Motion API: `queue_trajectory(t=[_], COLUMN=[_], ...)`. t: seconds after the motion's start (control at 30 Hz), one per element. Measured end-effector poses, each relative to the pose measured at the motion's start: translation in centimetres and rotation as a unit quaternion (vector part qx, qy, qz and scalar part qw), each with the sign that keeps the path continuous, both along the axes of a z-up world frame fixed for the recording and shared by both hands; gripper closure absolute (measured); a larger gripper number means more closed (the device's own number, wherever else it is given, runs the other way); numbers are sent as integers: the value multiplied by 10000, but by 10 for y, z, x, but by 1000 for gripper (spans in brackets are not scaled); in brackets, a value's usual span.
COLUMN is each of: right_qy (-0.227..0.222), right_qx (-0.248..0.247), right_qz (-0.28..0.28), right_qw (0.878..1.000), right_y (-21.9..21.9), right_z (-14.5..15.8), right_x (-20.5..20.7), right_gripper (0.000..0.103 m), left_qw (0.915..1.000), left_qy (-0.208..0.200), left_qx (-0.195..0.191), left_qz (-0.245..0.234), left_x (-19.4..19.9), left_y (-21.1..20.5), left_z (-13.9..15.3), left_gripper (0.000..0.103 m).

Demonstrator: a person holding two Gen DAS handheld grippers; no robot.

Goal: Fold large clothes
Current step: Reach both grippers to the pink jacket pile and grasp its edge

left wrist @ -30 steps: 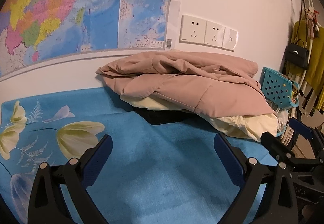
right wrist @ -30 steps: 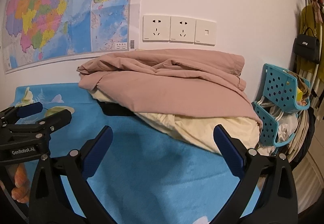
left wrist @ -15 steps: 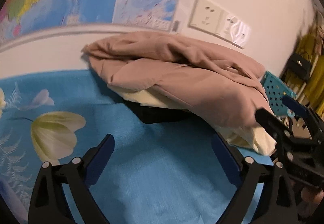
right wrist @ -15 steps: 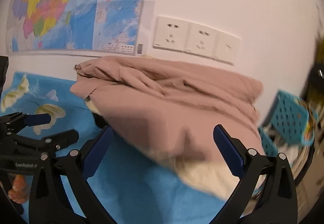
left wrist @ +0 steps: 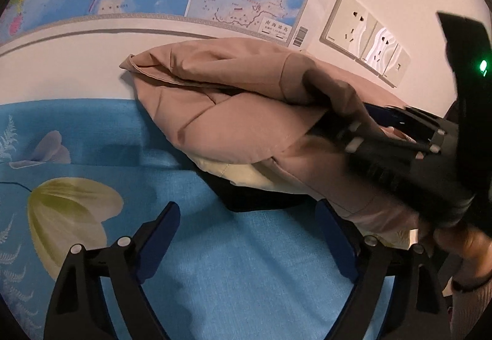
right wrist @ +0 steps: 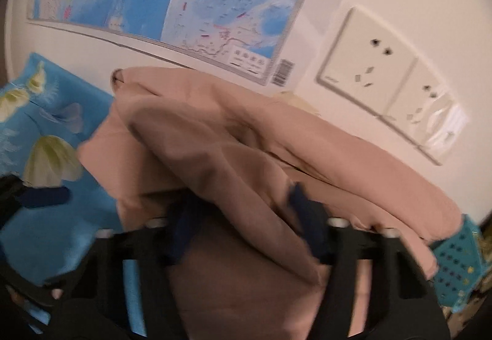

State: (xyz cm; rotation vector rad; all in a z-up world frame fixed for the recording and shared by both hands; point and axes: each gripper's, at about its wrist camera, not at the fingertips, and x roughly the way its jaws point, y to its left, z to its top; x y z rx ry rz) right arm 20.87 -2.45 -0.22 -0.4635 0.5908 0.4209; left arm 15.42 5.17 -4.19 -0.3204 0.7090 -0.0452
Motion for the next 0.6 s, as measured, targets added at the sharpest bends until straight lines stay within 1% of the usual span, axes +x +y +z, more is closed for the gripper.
queue_trajectory(t=[0.03, 0.1, 0.17, 0.2, 0.23, 0.27, 0.3, 0.33, 0.37, 0.4, 0.43, 0.47, 0.53, 0.57, 0.6], right_qy=[-12, 30, 118, 177, 145, 51, -35, -70, -81, -99, -208, -283, -123, -122, -174], right_qx=[35, 425, 600, 640, 569, 378, 203, 114, -64, -164, -327, -452, -406, -333, -128], right_qz=[-23, 18, 57, 133, 189, 239, 299, 342, 439, 498, 525, 525, 576, 569, 579], right_qw=[10000, 9991, 9981, 9977, 9981, 9990, 9993, 9993, 9990, 9986, 9979, 9972, 9974, 9978, 9981], right_y=[-4, -19, -25, -25, -22, -16, -7, -4, 7, 15, 23, 29, 31, 24, 16], right_z=[4, 20, 26, 27, 26, 22, 19, 16, 11, 8, 4, 3, 5, 10, 22], right_x=[1, 2, 2, 1, -1, -1, -1, -2, -1, 0, 2, 5, 10, 10, 7], right_gripper=[99, 99, 95, 92, 88, 85, 71, 63, 63, 64, 67, 72, 101, 101, 102], left_qw=[10000, 10000, 9999, 9999, 9999, 9999, 9999, 9999, 9998, 9998, 9998, 9998, 9998, 9998, 9998], left_qy=[-12, -51, -76, -77, -73, -88, -102, -111, -119, -126, -123, -123, -141, -147, -170], left_qx=[-2, -10, -55, -89, -99, -117, -126, -119, -127, -151, -159, -147, -122, -109, -106], left_qz=[-9, -41, -50, -41, -35, -30, -23, -16, -9, -11, -23, -34, -51, -66, -74], left_x=[0, 2, 3, 4, 5, 5, 6, 7, 6, 6, 7, 8, 8, 8, 5], left_y=[1, 5, 8, 11, 12, 14, 15, 15, 15, 16, 15, 14, 14, 14, 15], left_z=[-1, -3, -4, -6, -6, -7, -7, -7, -5, -5, -5, -5, -5, -5, -3], left_gripper=[18, 18, 18, 18, 18, 18, 18, 18, 18, 18, 18, 18, 18, 18, 18])
